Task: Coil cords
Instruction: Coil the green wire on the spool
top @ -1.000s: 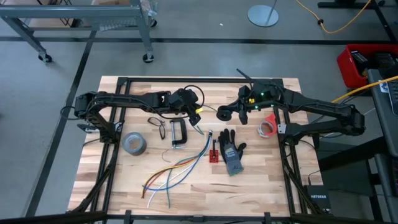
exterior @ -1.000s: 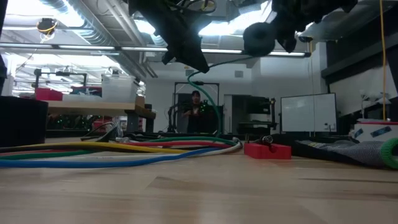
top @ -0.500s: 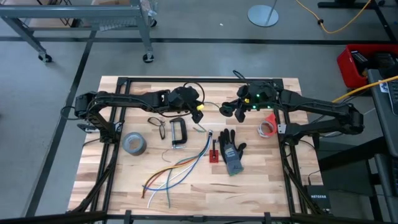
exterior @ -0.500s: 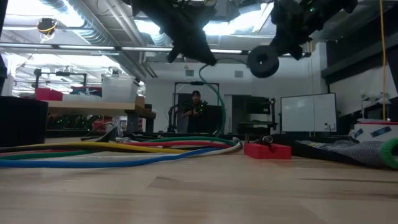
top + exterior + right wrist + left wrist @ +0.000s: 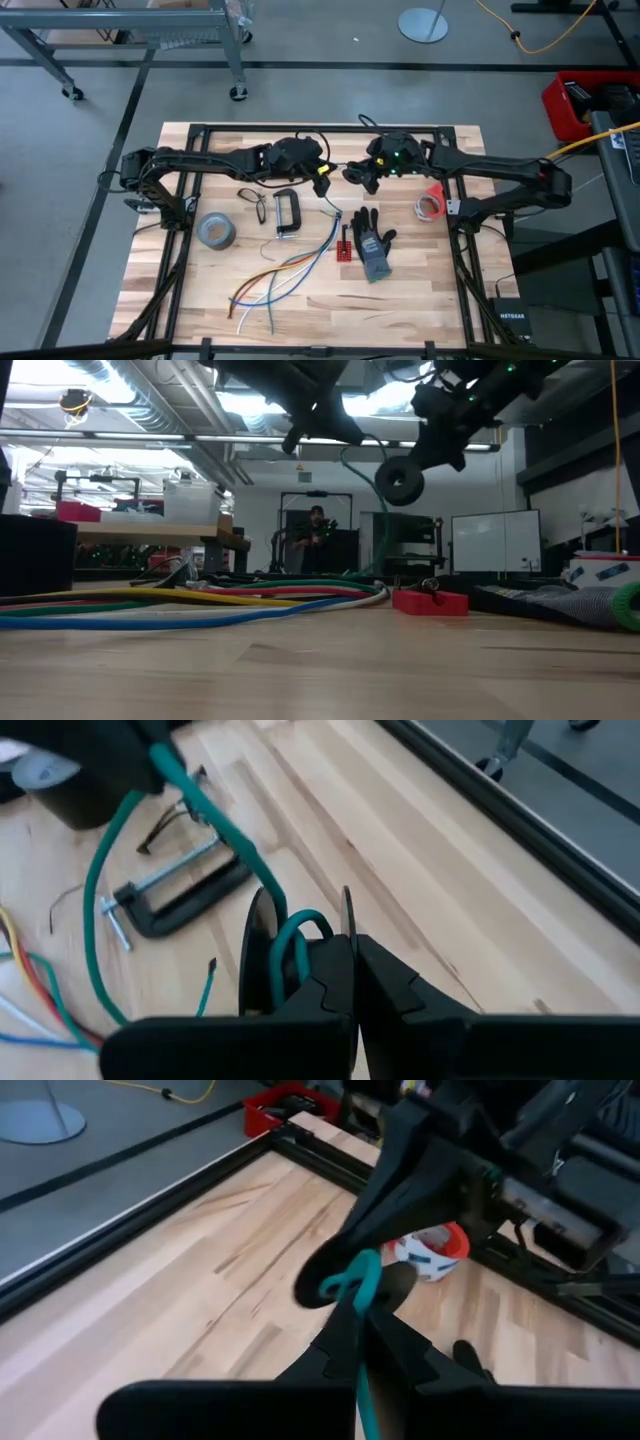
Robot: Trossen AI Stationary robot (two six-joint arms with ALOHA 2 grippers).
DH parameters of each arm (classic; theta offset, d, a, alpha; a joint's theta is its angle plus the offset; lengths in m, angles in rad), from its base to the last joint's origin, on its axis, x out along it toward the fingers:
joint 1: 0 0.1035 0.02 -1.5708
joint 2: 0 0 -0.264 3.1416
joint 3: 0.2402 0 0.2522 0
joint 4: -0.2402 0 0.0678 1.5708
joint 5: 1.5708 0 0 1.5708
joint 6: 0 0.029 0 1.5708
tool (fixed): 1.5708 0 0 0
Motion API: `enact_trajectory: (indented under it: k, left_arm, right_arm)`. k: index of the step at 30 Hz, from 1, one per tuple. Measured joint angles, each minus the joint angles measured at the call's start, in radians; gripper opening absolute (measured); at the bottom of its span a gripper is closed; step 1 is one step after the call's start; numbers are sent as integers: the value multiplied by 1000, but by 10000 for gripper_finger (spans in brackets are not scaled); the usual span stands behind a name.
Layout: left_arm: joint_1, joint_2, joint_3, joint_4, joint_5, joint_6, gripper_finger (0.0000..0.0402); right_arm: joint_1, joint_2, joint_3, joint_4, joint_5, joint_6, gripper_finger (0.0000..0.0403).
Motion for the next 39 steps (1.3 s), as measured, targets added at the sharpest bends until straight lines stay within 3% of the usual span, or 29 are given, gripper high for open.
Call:
enact_trajectory:
  k: [11, 23, 30, 39]
  left_arm:
    - [-28, 0, 0, 115, 1, -14, 0]
    - [-47, 10, 0, 118, -2, -5, 0]
    - [-48, 12, 1, 95, -4, 49, 0]
    - [-49, 12, 1, 28, -7, 149, 0]
  right_arm:
    - [0, 84, 0, 278, 6, 35, 1]
    - [1, 88, 0, 605, 34, 84, 1]
    - [0, 83, 0, 660, -65, 115, 1]
    - [0, 17, 0, 530, -90, 104, 1]
